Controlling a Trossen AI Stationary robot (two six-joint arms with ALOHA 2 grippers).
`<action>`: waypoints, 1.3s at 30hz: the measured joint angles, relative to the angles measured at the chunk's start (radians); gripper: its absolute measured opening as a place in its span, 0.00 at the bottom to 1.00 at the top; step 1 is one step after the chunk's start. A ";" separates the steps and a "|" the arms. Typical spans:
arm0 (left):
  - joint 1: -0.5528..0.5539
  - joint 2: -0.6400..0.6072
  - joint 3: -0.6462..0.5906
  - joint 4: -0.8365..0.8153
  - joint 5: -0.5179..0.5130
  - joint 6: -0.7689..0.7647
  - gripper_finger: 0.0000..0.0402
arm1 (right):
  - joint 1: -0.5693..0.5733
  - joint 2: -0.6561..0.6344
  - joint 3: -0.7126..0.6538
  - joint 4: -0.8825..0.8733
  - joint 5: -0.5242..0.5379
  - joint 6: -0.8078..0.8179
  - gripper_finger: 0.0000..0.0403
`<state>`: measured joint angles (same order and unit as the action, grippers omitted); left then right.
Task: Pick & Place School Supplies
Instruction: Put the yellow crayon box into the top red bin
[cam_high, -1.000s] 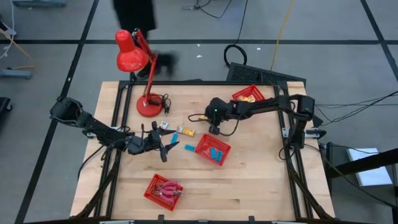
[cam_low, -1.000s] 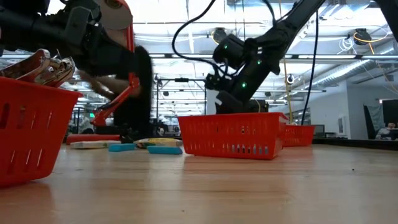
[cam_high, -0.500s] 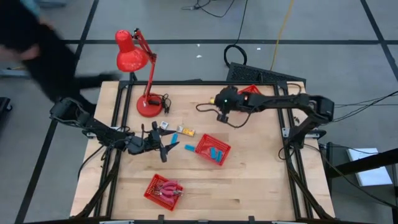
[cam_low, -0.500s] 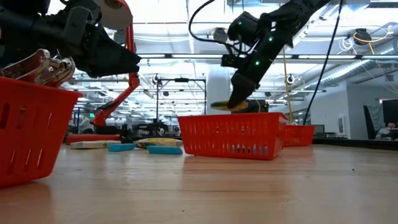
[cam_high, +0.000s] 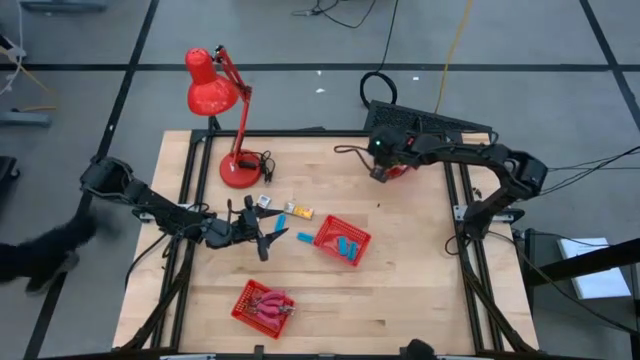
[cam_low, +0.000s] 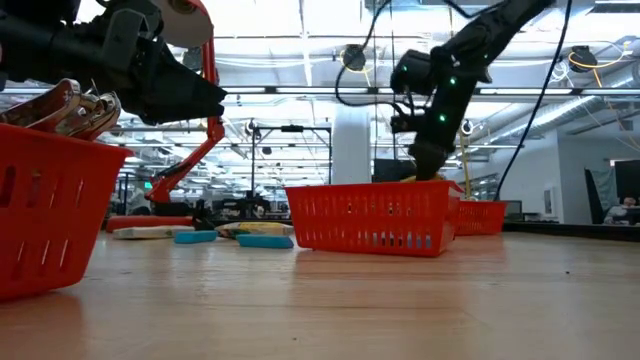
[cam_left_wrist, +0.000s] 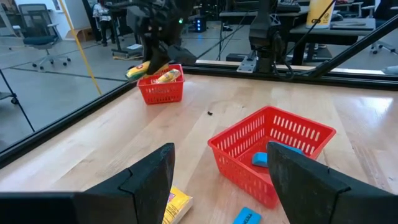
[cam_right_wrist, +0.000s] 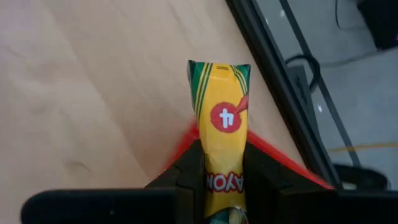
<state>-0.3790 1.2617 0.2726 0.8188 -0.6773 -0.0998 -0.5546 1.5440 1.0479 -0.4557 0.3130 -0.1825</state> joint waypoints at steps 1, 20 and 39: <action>0.000 0.000 0.000 -0.001 0.000 0.000 0.65 | -0.016 0.000 -0.011 0.001 0.000 0.000 0.15; 0.000 0.000 0.000 -0.006 0.000 -0.007 0.65 | -0.087 -0.001 -0.098 -0.031 -0.135 0.059 0.15; 0.000 0.000 0.000 -0.002 0.016 -0.002 0.65 | -0.045 -0.109 -0.097 0.055 -0.138 0.097 0.61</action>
<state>-0.3794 1.2617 0.2726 0.8169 -0.6617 -0.1017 -0.5993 1.4348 0.9512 -0.4011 0.1748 -0.0854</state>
